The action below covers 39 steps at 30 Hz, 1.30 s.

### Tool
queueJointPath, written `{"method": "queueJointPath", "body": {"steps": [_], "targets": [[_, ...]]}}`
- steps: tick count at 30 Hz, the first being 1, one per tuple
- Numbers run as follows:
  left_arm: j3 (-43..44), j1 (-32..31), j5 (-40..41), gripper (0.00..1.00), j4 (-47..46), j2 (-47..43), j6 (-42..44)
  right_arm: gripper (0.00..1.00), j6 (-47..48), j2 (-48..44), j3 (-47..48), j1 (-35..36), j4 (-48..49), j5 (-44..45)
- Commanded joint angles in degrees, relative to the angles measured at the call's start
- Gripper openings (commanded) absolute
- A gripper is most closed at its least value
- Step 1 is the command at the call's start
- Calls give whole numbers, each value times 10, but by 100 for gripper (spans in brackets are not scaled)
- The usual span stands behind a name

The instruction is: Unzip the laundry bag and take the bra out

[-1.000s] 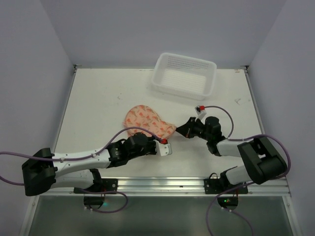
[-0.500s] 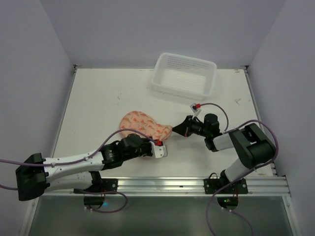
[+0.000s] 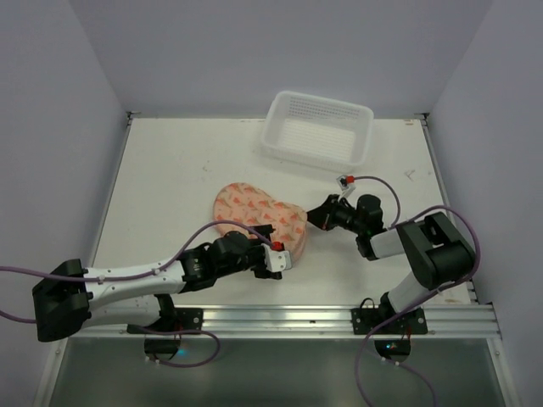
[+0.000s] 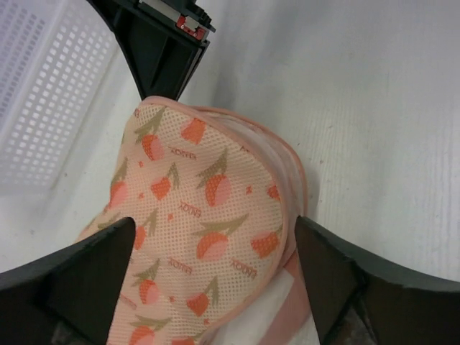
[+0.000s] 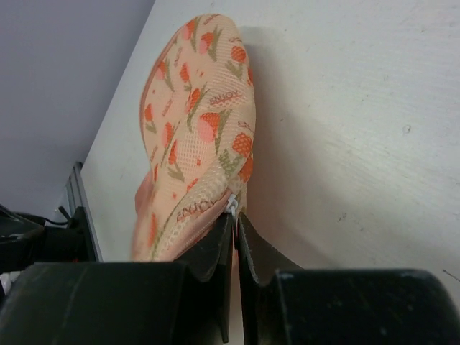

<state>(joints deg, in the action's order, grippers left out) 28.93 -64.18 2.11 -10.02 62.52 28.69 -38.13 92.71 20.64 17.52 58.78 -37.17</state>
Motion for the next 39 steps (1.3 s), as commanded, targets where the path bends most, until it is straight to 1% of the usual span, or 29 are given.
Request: {"method": "queueJointPath", "body": {"steps": [1, 6, 7, 8, 9, 10, 11, 12, 13, 14, 15, 17, 18, 20, 21, 22, 23, 24, 25, 26, 27, 28, 29, 30, 31, 33, 34, 37, 39], "targets": [[29, -2, -3, 100, -41, 8, -19, 11, -4, -18, 18, -8, -7, 17], [39, -2, 25, 100, -50, 12, -41, 17, -11, -31, 12, -11, -23, 29], [40, -2, 35, 100, -62, 7, -56, 18, -8, -37, 8, -12, -36, 48], [42, 1, 60, 100, -71, 4, -69, 21, -4, -57, 8, -13, -72, 61], [46, 12, 102, 100, -88, -2, -112, 26, 5, -69, 9, -12, -116, 93], [53, 12, 102, 100, -94, -3, -151, 26, 9, -84, 9, -13, -139, 109], [61, 28, 173, 100, -92, -3, -195, 30, 10, -116, 8, -13, -160, 126], [74, 44, 185, 100, -78, 0, -235, 34, 10, -133, 7, -13, -184, 146], [107, 62, 185, 100, -36, 7, -295, 36, 9, -153, 0, -13, -214, 161], [124, 102, 182, 100, -15, 11, -326, 37, 8, -173, -5, -12, -226, 185], [134, 120, 180, 100, 2, 16, -346, 38, 5, -216, -9, -13, -245, 199], [144, 141, 207, 100, 15, 21, -369, 42, 15, -257, -16, -12, -289, 227], [140, 142, 217, 100, 16, 20, -375, 47, 39, -290, -13, -10, -307, 222], [137, 145, 253, 100, 20, 19, -387, 51, 72, -309, 8, 4, -354, 210], [134, 148, 260, 100, 25, 16, -411, 53, 110, -312, 18, 15, -371, 210], [132, 167, 259, 100, 35, 14, -427, 54, 125, -308, 42, 31, -395, 219], [128, 182, 236, 100, 40, 9, -445, 54, 153, -302, 54, 77, -402, 234], [115, 200, 217, 100, 41, -4, -476, 56, 168, -293, 79, 102, -411, 276], [107, 242, 183, 100, 44, -11, -494, 57, 181, -272, 92, 128, -429, 292], [96, 264, 160, 100, 40, -20, -506, 58, 204, -262, 106, 169, -437, 306], [69, 287, 136, 100, 33, -41, -523, 59, 217, -253, 117, 186, -442, 317], [55, 332, 114, 100, 19, -53, -533, 61, 227, -243, 129, 199, -442, 322], [40, 349, 91, 100, 11, -63, -543, 62, 237, -242, 132, 218, -438, 321], [9, 366, 87, 100, 1, -79, -558, 62, 252, -243, 133, 224, -433, 318], [-5, 396, 89, 100, -17, -87, -571, 63, 261, -243, 132, 228, -423, 308], [-34, 434, 48, 100, -39, -107, -604, 64, 290, -245, 139, 242, -424, 296], [-42, 447, 37, 100, -44, -113, -612, 64, 299, -243, 141, 260, -426, 287], [-52, 451, 47, 100, -33, -129, -623, 64, 332, -222, 150, 297, -424, 283], [-54, 451, 61, 100, -20, -146, -620, 65, 349, -189, 177, 334, -438, 327]]}}
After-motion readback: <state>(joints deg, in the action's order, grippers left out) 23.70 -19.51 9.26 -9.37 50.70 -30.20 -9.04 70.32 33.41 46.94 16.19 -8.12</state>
